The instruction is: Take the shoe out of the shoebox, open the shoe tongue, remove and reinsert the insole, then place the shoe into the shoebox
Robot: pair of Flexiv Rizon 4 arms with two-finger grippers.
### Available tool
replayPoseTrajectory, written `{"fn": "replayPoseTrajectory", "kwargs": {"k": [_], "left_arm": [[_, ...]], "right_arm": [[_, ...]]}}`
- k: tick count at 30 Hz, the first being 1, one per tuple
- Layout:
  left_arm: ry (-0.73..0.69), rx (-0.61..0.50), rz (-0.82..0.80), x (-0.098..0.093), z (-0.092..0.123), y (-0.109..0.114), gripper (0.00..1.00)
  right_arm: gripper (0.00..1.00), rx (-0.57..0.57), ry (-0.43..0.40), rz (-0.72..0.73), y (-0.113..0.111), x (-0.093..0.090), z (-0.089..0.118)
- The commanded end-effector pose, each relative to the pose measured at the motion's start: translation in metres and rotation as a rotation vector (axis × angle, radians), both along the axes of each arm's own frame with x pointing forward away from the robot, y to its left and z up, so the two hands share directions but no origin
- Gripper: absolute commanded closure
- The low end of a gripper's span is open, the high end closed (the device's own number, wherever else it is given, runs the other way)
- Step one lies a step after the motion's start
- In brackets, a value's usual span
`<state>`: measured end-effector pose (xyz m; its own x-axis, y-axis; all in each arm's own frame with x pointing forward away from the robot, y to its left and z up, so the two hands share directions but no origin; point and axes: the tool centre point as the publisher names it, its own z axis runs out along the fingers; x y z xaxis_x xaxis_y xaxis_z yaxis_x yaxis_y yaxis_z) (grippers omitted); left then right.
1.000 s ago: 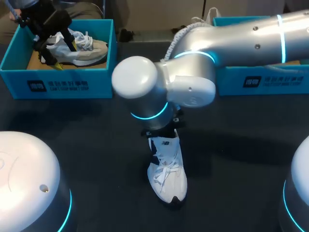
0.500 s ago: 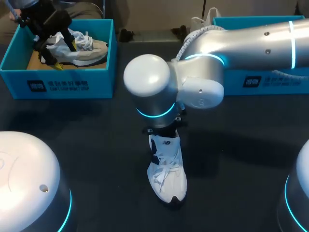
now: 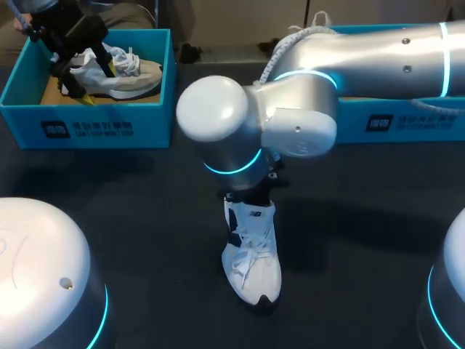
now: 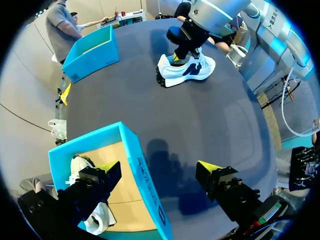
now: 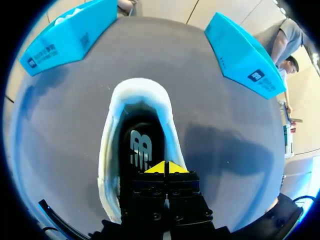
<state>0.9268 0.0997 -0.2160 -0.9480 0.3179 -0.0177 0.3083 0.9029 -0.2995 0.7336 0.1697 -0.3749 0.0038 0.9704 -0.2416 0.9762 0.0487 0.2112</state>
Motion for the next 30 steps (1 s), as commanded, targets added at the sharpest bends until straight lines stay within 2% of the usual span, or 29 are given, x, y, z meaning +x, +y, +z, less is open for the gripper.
{"fn": "replayPoseTrajectory", "kwargs": {"k": [1,8,14,18,25,30], "left_arm": [[-0.001,0.003,0.000,-0.001,0.001,0.000,0.00],[-0.001,0.003,0.000,-0.001,0.001,0.000,0.00],[-0.001,0.003,0.000,-0.001,0.001,0.000,0.00],[-0.001,0.003,0.000,-0.001,0.001,0.000,0.00],[-0.001,0.003,0.000,-0.001,0.001,0.000,0.00],[-0.001,0.003,0.000,-0.001,0.001,0.000,0.00]], "right_arm": [[1.00,-0.054,0.035,-0.029,0.015,0.001,-0.019],[1.00,-0.042,0.081,-0.056,0.016,-0.004,-0.042],[1.00,-0.005,0.093,-0.055,0.018,-0.007,-0.044],[1.00,0.085,0.045,-0.030,0.023,-0.007,-0.035],[1.00,0.135,0.049,-0.017,0.028,0.000,-0.015],[1.00,0.177,0.078,-0.010,0.031,0.008,-0.015]]}}
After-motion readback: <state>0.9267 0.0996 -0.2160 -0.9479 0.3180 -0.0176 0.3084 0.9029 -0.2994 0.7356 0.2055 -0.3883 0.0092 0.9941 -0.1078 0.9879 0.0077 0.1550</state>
